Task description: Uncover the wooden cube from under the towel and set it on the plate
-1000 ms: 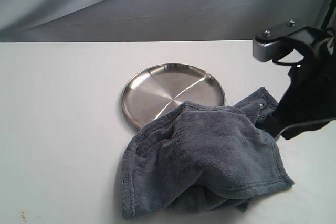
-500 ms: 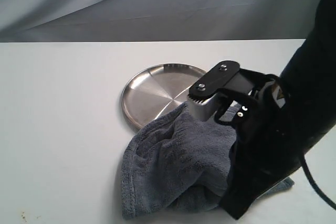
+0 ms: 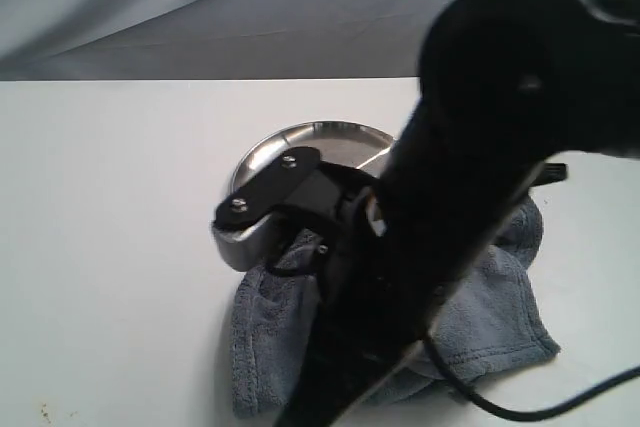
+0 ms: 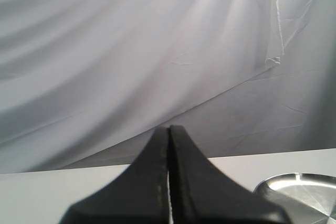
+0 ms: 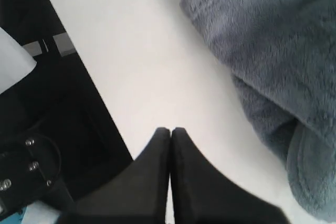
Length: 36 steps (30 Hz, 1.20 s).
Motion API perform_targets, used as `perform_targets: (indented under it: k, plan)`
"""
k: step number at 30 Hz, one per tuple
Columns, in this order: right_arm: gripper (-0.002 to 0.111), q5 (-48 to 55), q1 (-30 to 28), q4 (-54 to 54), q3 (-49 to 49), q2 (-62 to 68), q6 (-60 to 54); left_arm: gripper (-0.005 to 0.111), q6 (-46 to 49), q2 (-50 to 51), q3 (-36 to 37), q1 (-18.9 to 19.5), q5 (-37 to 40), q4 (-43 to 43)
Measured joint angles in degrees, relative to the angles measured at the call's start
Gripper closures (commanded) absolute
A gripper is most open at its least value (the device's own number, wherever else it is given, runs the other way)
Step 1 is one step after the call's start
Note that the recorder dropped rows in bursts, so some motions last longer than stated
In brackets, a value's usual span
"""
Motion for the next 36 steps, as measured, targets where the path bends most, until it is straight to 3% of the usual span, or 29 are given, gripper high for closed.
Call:
perform_targets:
  k: [4, 12, 29, 36]
  plan:
    - [0.108, 0.8, 0.4, -0.7, -8.3, 5.2, 0.9, 0.107, 0.0, 0.0, 0.0, 0.0, 0.0, 0.0]
    - [0.108, 4.0, -0.9, -18.5, -18.0, 8.6, 12.2, 0.107, 0.0, 0.0, 0.0, 0.0, 0.0, 0.0]
    - [0.108, 4.4, -24.3, -11.7, -17.9, 8.5, 9.7, 0.107, 0.0, 0.0, 0.0, 0.0, 0.0, 0.0]
    - [0.108, 4.5, -31.8, -11.7, -9.8, 8.5, 10.3, 0.107, 0.0, 0.0, 0.0, 0.0, 0.0, 0.0]
